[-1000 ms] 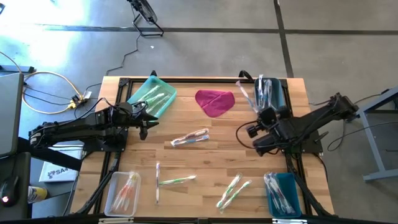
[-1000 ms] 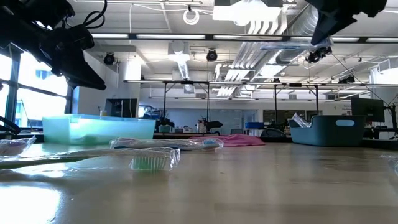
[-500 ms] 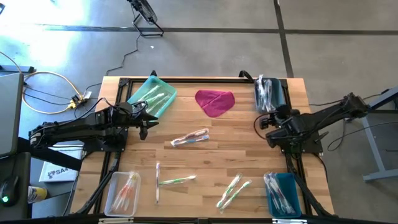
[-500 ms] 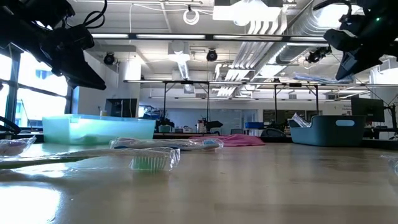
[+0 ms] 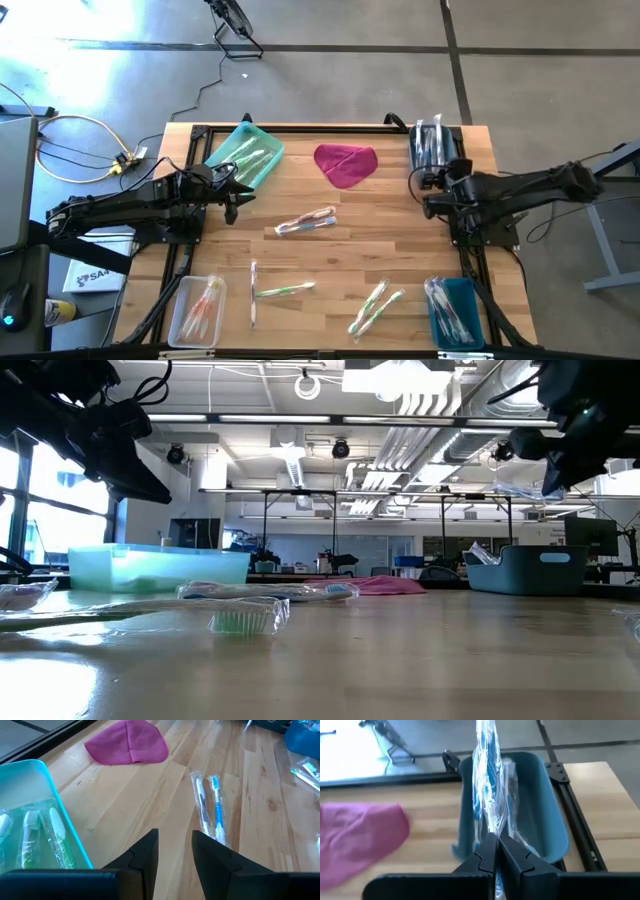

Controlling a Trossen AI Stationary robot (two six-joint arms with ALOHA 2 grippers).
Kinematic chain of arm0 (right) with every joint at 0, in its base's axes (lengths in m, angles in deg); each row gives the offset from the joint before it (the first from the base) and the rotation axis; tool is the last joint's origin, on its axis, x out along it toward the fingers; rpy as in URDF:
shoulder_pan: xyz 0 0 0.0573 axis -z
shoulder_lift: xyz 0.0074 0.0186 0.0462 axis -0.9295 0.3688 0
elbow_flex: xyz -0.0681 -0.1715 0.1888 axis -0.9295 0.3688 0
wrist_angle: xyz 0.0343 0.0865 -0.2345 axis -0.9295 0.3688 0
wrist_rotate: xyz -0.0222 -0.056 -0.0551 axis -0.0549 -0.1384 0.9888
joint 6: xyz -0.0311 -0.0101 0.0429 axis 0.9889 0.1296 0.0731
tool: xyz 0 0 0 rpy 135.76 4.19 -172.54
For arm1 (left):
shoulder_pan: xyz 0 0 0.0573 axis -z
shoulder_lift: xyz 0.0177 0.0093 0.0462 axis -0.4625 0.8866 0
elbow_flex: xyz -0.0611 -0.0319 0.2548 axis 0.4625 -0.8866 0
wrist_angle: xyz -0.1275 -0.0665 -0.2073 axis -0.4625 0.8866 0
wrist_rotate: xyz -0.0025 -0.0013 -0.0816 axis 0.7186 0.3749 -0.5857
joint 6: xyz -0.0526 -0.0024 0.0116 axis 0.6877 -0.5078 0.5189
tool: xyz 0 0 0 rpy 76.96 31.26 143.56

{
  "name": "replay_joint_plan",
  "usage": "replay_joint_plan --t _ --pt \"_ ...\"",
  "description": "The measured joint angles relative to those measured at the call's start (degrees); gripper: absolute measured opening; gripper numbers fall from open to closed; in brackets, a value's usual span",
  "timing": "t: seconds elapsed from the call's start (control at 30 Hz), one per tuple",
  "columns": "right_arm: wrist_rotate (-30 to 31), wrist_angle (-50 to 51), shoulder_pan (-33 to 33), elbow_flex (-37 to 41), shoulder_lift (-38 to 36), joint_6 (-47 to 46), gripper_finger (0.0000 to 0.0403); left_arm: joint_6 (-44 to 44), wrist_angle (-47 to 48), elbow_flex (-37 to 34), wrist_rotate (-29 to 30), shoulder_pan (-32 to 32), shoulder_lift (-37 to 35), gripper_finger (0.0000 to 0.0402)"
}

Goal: Pick & Place Toothbrushes
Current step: Put the blue toothbrush to the light blue bin

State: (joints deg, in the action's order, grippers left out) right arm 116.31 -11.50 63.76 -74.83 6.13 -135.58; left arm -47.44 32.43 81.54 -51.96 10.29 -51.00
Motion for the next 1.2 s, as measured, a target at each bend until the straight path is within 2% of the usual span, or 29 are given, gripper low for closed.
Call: replay_joint_plan --t 0.13,0.37,0.5,0.83,1.2 --pt "3.1 -3.3 3.3 0.0 0.1 1.3 0.0004 0.0 0.0 0.0 0.0 0.0 0.0 0.0116" --pt "5.8 -15.0 9.5 0.0 3.5 11.3 0.0004 -2.1 0.0 0.0 0.0 0.0 0.0 0.0116" --pt "5.8 -18.2 13.3 0.0 7.8 15.4 0.0004 -2.6 0.0 0.1 0.0 0.0 0.0 0.0116" --pt "2.6 -18.1 21.9 0.0 21.1 16.6 0.0004 -2.8 0.1 0.1 -0.1 0.0 0.0 0.0116" --pt "2.6 -23.3 25.4 0.0 34.9 17.4 0.0004 -2.8 0.1 0.1 -0.2 0.0 0.0 0.0116"
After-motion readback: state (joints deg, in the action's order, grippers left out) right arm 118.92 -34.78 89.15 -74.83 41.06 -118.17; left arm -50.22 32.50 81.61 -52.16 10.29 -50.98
